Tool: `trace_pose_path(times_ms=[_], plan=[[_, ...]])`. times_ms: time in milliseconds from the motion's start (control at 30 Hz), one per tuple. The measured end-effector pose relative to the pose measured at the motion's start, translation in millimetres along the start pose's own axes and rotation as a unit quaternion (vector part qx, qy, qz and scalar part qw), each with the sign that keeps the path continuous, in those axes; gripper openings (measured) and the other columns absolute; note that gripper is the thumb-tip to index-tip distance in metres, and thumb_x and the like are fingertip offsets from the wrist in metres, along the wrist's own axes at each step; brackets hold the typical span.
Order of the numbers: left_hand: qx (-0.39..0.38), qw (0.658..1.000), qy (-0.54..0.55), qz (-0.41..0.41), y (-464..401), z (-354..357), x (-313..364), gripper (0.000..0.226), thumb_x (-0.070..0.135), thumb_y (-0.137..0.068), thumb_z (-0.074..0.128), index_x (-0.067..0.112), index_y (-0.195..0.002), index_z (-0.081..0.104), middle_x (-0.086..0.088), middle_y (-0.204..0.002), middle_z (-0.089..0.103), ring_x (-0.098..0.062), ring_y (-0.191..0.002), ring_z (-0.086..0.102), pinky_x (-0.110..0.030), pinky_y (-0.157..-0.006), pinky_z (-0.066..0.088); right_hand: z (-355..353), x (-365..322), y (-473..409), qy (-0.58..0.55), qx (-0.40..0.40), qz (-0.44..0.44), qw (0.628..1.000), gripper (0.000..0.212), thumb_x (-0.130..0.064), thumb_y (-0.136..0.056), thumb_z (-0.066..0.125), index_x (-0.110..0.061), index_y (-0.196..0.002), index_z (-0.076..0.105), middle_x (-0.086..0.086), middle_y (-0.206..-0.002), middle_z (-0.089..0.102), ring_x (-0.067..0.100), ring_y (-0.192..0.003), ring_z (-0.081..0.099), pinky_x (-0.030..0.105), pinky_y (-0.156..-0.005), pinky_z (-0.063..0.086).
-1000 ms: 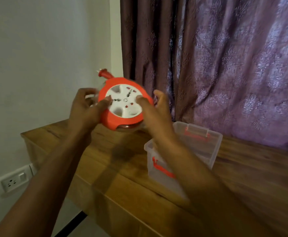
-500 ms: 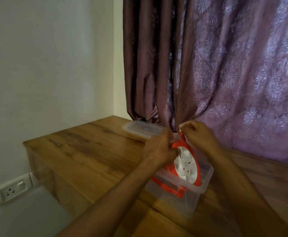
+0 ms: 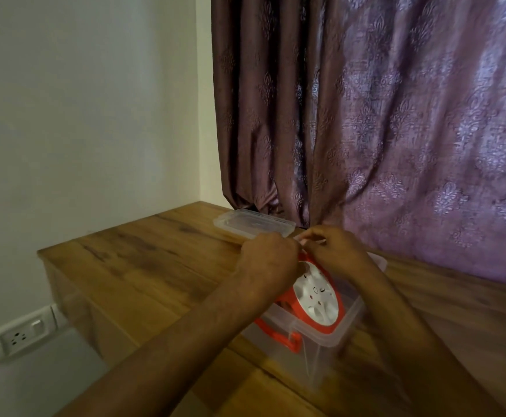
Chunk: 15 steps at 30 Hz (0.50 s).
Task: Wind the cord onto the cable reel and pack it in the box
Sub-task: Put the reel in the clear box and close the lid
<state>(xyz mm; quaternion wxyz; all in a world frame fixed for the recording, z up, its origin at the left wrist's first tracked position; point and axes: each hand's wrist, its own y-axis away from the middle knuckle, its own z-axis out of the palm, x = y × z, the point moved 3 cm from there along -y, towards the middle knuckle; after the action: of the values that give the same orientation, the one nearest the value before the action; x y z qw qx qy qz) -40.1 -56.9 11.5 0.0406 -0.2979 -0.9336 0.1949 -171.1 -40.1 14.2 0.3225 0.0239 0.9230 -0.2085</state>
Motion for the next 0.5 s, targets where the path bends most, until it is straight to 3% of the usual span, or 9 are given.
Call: trace_pose_path(times_ms=[133, 233, 300, 367, 433, 500], plan=[[-0.01, 0.996, -0.071, 0.055, 0.7, 4.8, -4.6, 0.044, 0.055, -0.096, 0.052, 0.025, -0.125, 0.066, -0.003, -0.119, 0.068, -0.029, -0.123, 0.046, -0.044, -0.095, 0.044, -0.4, 2.3, 0.5, 0.032, 0.003, 0.002, 0.999, 0.024, -0.01, -0.092, 0.053, -0.021, -0.1, 0.074, -0.005, -0.1, 0.071, 0.009, -0.089, 0.062, 0.025, -0.079, 0.047], [-0.043, 0.996, -0.03, 0.068, 2.8, 7.9, -14.9, 0.046, 0.057, -0.096, 0.049, 0.034, -0.135, 0.06, 0.001, -0.133, 0.062, -0.027, -0.13, 0.036, -0.048, -0.101, 0.037, 2.3, 6.8, -1.6, 0.07, -0.008, 0.028, 0.997, 0.021, -0.011, -0.09, 0.057, -0.023, -0.092, 0.074, -0.005, -0.095, 0.072, 0.013, -0.088, 0.064, 0.034, -0.083, 0.052], [-0.099, 0.992, 0.014, 0.082, 2.2, 11.8, -18.8, 0.047, 0.056, -0.098, 0.045, 0.042, -0.144, 0.046, 0.003, -0.154, 0.043, -0.03, -0.139, 0.027, -0.054, -0.108, 0.034, 0.8, 8.5, -2.1, 0.066, 0.017, 0.045, 0.997, 0.014, -0.016, -0.088, 0.063, -0.025, -0.09, 0.074, -0.005, -0.094, 0.072, 0.013, -0.086, 0.064, 0.034, -0.082, 0.053], [-0.168, 0.982, 0.022, 0.079, 0.1, 17.2, -21.3, 0.052, 0.059, -0.1, 0.037, 0.049, -0.151, 0.028, 0.005, -0.168, 0.014, -0.036, -0.151, 0.008, -0.064, -0.117, 0.021, -3.5, 7.8, -2.3, 0.038, 0.079, 0.044, 0.995, 0.012, -0.016, -0.085, 0.067, -0.025, -0.092, 0.072, -0.005, -0.092, 0.07, 0.012, -0.083, 0.062, 0.03, -0.078, 0.052], [-0.214, 0.974, 0.0, 0.074, -2.1, 23.6, -20.6, 0.061, 0.065, -0.099, 0.029, 0.051, -0.154, 0.007, 0.007, -0.169, -0.011, -0.037, -0.153, -0.015, -0.069, -0.118, 0.003, -8.0, 5.4, -1.4, -0.004, 0.126, 0.032, 0.992, 0.02, -0.008, -0.085, 0.063, -0.021, -0.097, 0.071, -0.006, -0.092, 0.067, 0.01, -0.084, 0.06, 0.025, -0.075, 0.047], [-0.232, 0.969, -0.015, 0.081, -5.7, 28.8, -20.8, 0.071, 0.072, -0.095, 0.027, 0.05, -0.153, -0.009, 0.006, -0.166, -0.023, -0.035, -0.152, -0.022, -0.07, -0.117, -0.004, -12.0, 3.6, -0.3, -0.044, 0.153, 0.036, 0.987, 0.027, 0.0, -0.085, 0.058, -0.018, -0.101, 0.071, -0.004, -0.096, 0.068, 0.011, -0.088, 0.062, 0.021, -0.075, 0.047]])
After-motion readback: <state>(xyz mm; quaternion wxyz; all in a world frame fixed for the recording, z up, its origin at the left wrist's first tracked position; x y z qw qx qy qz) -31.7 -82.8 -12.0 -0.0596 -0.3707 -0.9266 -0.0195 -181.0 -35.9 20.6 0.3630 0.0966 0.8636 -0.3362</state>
